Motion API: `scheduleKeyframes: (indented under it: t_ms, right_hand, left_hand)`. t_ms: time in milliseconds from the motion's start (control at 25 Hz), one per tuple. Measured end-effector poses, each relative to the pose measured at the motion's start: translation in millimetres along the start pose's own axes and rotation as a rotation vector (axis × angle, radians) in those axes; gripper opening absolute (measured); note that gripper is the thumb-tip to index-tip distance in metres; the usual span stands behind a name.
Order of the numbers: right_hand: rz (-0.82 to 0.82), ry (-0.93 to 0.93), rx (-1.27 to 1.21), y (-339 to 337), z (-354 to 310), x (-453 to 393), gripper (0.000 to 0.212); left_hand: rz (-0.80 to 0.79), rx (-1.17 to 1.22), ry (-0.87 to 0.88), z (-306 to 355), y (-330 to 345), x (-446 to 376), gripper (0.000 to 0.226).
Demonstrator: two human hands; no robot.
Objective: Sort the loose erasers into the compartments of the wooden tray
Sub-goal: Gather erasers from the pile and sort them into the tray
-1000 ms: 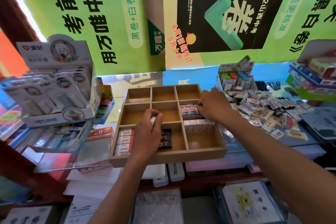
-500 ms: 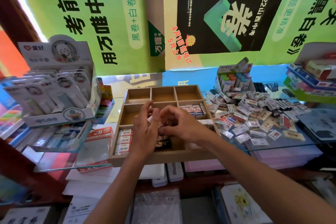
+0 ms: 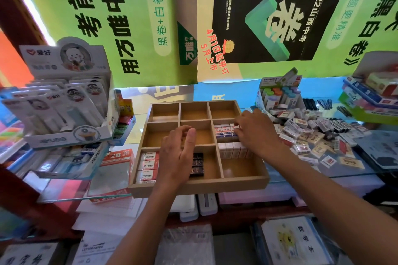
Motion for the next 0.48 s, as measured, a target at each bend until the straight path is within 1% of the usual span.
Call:
scheduleKeyframes:
  t_ms: [80, 160, 240, 320, 480]
  right_hand:
    - [-0.068, -0.071, -0.042, 1.9, 0.1, 1.3, 0.03]
    - [-0.173, -0.017, -0.076, 3.6, 8.9, -4.0, 0.032]
    - [-0.23, 0.015, -0.056, 3.1, 13.8, -11.0, 0.039]
    - [-0.24, 0.003, -0.026, 2.0, 13.2, -13.0, 0.045]
    - [-0.239, -0.029, -0.021, -3.3, 16.1, -10.4, 0.045]
  left_hand:
    - [-0.003, -0.003, -0.003, -1.3, 0.3, -0.8, 0.041]
    - [-0.01, -0.001, -0.008, -1.5, 0.9, -0.7, 0.044]
    - [-0.013, -0.003, -0.009, -1.7, 0.6, -0.4, 0.047]
    - [-0.017, -0.009, -0.008, -1.7, 0.9, -0.3, 0.048]
    - [-0.018, -0.032, 0.006, -3.6, 4.4, -1.5, 0.052]
Point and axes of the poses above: each hand's wrist, its own x-axis away from the middle knuckle, its own y-axis out of the palm, z = x × y, the point moved 5 cm from there along -x, towards the middle knuckle, and after that the axes turned 4 degrees about -z, right-handed, at the moved point
